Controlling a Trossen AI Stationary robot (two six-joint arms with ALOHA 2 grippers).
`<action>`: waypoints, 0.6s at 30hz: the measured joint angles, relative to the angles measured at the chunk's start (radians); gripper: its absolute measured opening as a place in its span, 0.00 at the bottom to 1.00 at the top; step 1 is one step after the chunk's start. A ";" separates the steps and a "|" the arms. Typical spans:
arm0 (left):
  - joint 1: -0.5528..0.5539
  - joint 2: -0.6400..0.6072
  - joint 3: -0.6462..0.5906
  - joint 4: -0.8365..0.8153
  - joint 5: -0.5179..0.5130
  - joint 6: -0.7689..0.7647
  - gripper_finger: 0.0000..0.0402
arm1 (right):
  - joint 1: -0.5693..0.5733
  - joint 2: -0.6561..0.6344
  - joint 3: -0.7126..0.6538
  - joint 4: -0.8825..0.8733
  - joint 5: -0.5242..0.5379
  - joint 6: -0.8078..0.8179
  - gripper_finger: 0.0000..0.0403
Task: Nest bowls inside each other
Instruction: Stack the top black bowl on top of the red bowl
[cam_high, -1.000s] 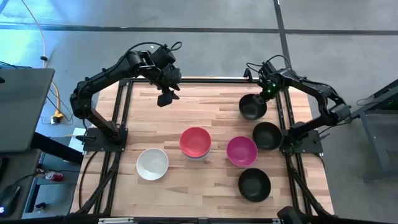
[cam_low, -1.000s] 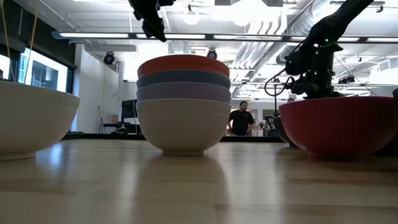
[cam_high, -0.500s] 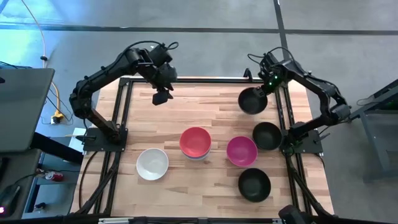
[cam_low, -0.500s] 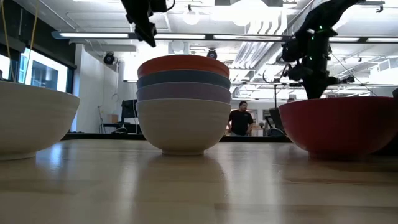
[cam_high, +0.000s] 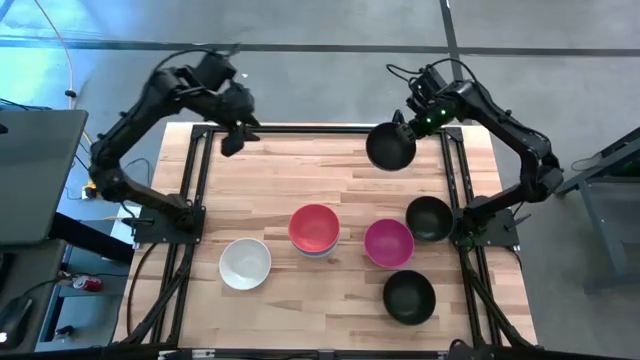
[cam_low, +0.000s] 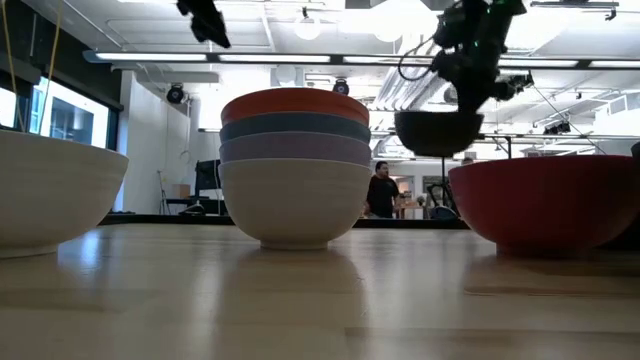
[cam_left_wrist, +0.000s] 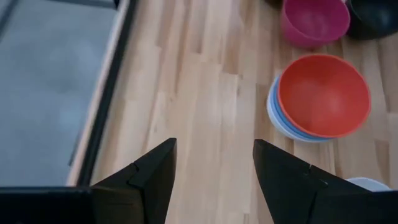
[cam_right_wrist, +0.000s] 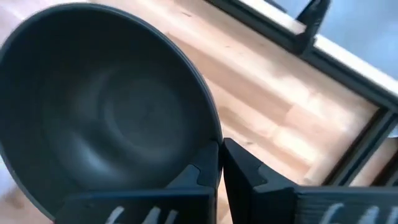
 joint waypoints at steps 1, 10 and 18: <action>0.011 -0.017 0.000 0.000 0.000 0.000 0.50 | 0.009 0.000 0.017 -0.015 -0.010 0.018 0.00; 0.048 -0.138 0.000 -0.017 0.003 0.000 0.50 | 0.145 0.000 0.099 -0.148 -0.079 0.193 0.00; 0.048 -0.195 0.000 -0.068 0.004 -0.001 0.50 | 0.303 0.022 0.102 -0.146 -0.105 0.342 0.00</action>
